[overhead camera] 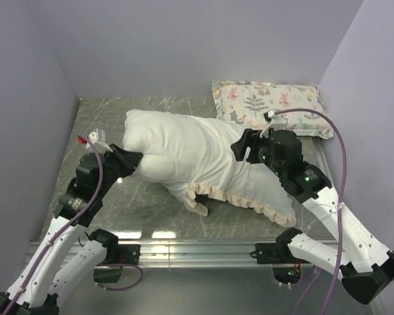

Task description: Remove the pillowcase from the pillow

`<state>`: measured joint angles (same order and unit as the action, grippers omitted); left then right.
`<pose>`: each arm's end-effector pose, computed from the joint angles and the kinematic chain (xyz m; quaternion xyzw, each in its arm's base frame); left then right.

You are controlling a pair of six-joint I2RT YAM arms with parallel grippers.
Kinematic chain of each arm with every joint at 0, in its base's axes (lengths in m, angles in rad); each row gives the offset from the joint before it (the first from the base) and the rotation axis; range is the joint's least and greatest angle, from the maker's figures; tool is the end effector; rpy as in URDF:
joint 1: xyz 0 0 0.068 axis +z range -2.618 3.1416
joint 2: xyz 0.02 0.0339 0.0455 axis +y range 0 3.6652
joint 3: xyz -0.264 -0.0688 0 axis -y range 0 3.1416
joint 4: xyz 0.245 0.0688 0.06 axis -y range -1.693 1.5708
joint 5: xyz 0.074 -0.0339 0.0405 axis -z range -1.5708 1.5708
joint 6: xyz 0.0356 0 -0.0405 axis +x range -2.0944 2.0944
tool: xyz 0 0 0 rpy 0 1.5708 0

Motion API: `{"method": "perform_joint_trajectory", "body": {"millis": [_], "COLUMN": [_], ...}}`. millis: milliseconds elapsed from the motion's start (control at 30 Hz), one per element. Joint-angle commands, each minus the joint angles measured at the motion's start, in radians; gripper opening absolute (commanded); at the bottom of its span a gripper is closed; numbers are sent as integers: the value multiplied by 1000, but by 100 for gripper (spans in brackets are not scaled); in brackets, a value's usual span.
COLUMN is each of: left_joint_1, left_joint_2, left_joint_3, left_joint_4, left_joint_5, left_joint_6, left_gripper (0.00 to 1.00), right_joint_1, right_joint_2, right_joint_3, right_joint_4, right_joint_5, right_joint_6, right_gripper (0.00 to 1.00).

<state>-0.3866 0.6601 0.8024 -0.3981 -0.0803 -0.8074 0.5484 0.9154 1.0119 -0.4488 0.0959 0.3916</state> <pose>0.1413 -0.0544 0.3418 -0.1892 0.7683 -0.3170 0.5229 0.1724 0.1013 0.3684 -0.0368 0.8188 0.2238 0.5274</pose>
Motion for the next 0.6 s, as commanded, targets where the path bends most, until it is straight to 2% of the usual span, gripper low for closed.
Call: {"method": "perform_joint_trajectory", "body": {"millis": [0,133,233,267,367,467,567], "left_joint_1": [-1,-1,-1,-1,-9,-9,-9], "left_joint_2": [-86,-177,-249,-285,-338,-332,-269], "left_joint_3": [-104,-216,-285,-296,-293,-208,-92], "left_joint_4": [47,-22,-68,-79,-102,-157,-215], "left_joint_5": [28,-10,-6,-6,-10,-68,-168], "left_joint_6": [-45,-105,-153,-157,-170,-156,-125], "left_gripper": [0,1,29,46,72,80,84], "right_joint_1": [19,25,39,41,59,94,107], "right_joint_2": [85,250,426,521,693,801,864], "right_joint_3": [115,276,429,468,602,651,646], "right_joint_4": [10,19,-8,-19,-79,-100,-105], "right_joint_5": [44,12,-16,-25,-53,-21,-12], "right_joint_6": [-65,-125,-174,-197,-227,-235,-205], "right_gripper": [76,82,85,85,85,86,84]}}
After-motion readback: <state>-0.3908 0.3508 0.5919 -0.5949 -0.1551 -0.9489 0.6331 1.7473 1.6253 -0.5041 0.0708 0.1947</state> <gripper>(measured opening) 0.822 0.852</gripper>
